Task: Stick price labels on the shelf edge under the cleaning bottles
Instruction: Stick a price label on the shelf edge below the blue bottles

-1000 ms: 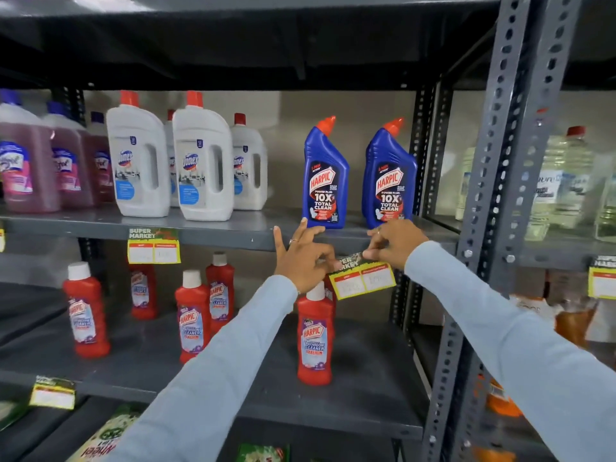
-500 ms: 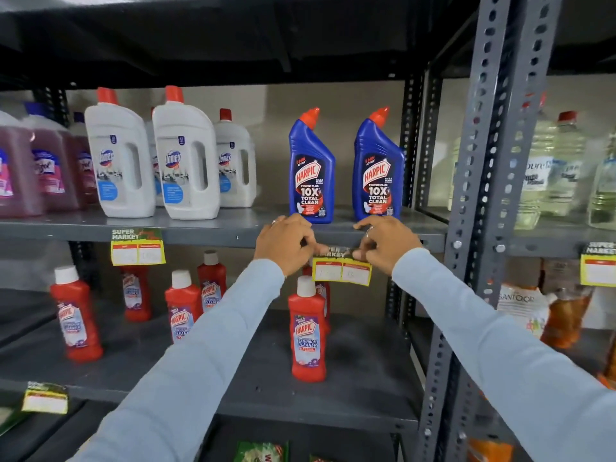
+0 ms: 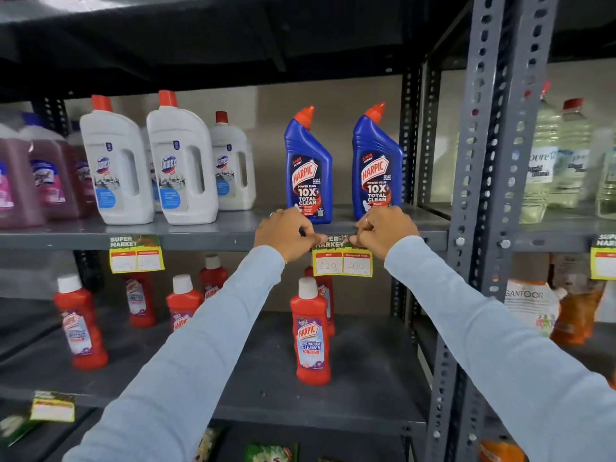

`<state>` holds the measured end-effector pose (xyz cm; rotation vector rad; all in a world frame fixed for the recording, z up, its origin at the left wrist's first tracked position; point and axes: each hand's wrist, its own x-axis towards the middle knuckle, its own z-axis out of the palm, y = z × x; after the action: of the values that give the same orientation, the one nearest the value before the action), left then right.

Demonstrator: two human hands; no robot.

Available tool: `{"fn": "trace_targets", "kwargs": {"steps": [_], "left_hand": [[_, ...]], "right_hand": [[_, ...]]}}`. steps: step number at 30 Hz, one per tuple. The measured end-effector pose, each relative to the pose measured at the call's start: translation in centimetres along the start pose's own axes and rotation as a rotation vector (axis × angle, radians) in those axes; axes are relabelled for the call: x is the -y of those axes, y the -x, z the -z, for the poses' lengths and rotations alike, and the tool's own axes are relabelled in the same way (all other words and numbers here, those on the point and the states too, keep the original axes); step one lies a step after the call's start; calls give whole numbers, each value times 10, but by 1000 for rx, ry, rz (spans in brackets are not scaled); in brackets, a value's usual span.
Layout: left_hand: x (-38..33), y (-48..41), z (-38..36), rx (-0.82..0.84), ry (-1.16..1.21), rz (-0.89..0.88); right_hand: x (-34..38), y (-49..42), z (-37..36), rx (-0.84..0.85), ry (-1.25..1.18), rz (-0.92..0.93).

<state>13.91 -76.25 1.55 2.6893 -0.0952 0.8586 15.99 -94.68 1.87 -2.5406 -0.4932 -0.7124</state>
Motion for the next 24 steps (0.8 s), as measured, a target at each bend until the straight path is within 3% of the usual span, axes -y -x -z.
{"fn": "trace_targets", "kwargs": {"steps": [8, 12, 18, 24], "left_hand": [[6, 2, 0, -35, 224, 53], [5, 0, -5, 5, 200, 62], [-15, 5, -25, -216, 229, 204], [-23, 2, -24, -214, 210, 239]], "right_hand": [[0, 7, -11, -156, 28, -9], [-8, 10, -12, -217, -95, -63], [-15, 12, -17, -235, -269, -44], [-20, 15, -18, -237, -443, -7]]}}
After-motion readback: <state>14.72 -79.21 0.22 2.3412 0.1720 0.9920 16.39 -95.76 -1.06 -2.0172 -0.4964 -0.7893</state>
